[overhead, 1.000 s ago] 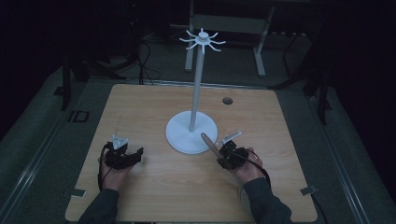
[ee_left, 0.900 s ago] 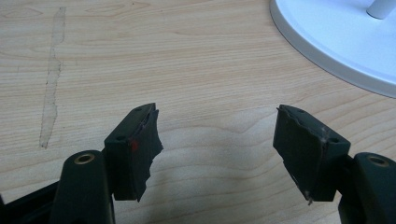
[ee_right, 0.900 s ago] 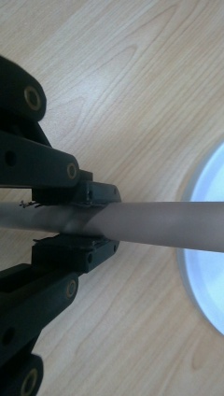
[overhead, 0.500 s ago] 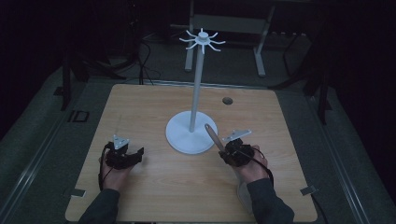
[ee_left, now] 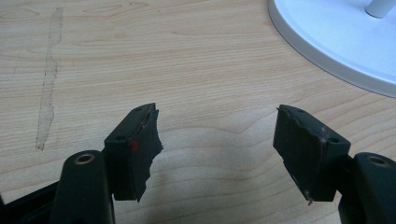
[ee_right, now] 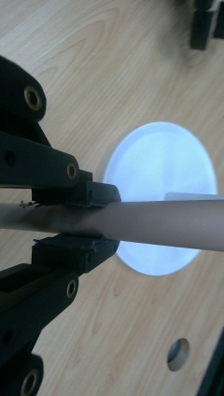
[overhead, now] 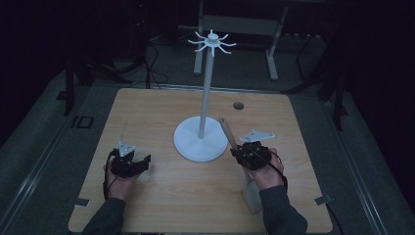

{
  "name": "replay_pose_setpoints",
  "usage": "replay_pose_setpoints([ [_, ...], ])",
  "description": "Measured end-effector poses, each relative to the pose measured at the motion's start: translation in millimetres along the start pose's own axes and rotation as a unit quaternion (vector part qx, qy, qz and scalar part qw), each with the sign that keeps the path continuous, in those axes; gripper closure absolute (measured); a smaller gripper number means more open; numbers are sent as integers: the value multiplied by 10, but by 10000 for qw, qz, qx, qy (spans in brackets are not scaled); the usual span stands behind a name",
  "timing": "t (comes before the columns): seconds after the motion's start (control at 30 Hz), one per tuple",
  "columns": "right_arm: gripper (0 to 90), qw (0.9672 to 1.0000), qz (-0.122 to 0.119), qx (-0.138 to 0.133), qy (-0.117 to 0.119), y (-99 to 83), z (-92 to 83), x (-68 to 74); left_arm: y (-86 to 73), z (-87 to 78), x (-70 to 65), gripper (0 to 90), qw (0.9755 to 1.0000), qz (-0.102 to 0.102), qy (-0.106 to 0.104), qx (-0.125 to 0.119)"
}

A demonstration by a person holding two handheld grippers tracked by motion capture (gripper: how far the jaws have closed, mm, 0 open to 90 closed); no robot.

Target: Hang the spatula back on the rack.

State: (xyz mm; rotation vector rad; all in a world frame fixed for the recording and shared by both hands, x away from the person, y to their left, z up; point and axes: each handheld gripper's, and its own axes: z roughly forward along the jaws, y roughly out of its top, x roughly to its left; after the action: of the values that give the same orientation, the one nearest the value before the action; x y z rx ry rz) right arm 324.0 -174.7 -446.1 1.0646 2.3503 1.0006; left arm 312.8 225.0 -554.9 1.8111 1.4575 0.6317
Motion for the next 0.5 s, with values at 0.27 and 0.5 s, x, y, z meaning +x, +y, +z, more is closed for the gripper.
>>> replay_pose_setpoints([
  [0.27, 756, 9995, 105, -287, -57, 57, -48, -1, 2, -4, 2, 313, 10000, -14, 2, -20],
  [0.5, 756, 9987, 278, -433, 48, 70, -69, -8, 3, -3, 0, 313, 10000, -10, 0, -18],
])
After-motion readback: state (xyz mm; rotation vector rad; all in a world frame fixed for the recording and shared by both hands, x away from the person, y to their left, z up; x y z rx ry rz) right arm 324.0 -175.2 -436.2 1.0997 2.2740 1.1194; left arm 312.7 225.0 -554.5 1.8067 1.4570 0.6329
